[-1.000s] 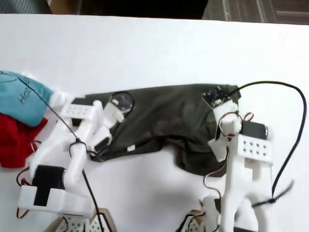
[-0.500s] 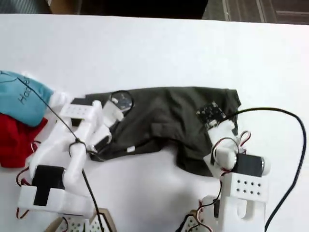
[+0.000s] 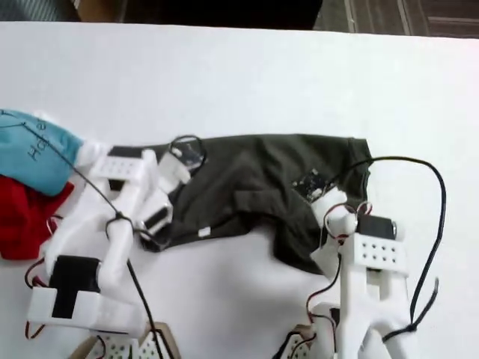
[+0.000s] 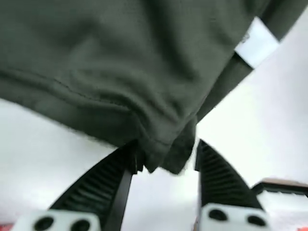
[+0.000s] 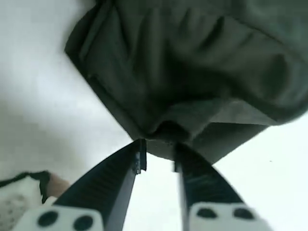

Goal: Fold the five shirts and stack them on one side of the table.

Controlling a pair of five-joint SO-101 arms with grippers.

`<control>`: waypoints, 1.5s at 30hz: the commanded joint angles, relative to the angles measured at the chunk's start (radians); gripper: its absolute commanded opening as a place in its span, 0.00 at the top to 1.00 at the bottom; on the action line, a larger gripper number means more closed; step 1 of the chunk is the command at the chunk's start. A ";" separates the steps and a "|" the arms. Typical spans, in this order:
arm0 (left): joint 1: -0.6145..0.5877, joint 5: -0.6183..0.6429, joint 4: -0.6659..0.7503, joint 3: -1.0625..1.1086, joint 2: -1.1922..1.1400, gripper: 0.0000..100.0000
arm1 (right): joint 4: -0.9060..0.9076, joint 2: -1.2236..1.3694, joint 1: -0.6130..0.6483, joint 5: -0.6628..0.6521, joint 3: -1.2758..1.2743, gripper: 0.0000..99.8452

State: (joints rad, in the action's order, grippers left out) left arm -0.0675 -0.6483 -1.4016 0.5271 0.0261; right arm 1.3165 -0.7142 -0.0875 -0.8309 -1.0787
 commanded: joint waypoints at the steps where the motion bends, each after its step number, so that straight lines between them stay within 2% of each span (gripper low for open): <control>1: -0.052 -0.003 -0.149 -0.228 0.012 0.78 | 0.065 0.025 0.007 -0.034 0.117 0.80; 7: -0.132 -0.003 -0.307 -0.684 0.003 0.78 | 0.245 -0.001 0.002 -0.025 0.480 0.83; 10: -0.124 0.008 -0.308 -0.759 -0.023 0.78 | 0.260 0.018 -0.001 -0.014 0.632 0.83; 14: -0.081 0.100 -0.250 -0.771 -0.192 0.78 | 0.143 0.151 0.005 0.137 0.704 0.85; 16: -0.055 0.137 -0.213 -0.805 -0.319 0.85 | 0.056 0.275 0.007 0.199 0.720 0.97; 17: -0.043 0.157 -0.201 -0.834 -0.385 0.92 | 0.015 0.346 0.007 0.229 0.733 0.99; 18: -0.034 0.180 -0.196 -0.874 -0.450 0.99 | -0.016 0.420 0.007 0.249 0.750 0.97; 20: -0.015 0.209 -0.199 -0.975 -0.578 0.95 | -0.054 0.562 0.007 0.262 0.802 0.98; 25: -0.011 0.216 -0.210 -1.251 -0.853 0.97 | -0.076 0.880 0.007 0.265 0.994 0.98; 33: -0.057 0.210 -0.365 -1.704 -1.154 0.97 | -0.071 1.225 -0.001 0.265 1.252 0.98; 38: -0.094 0.209 -0.364 -1.831 -1.240 0.97 | -0.070 1.357 -0.002 0.262 1.375 0.98; 45: -0.123 0.209 -0.361 -1.911 -1.244 0.97 | -0.064 1.465 -0.002 0.264 1.498 0.98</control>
State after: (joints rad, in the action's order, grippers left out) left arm -0.1427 -0.4350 -1.7668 -1.3218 -1.2229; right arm 1.2582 0.7234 -0.0859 -0.5731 0.3544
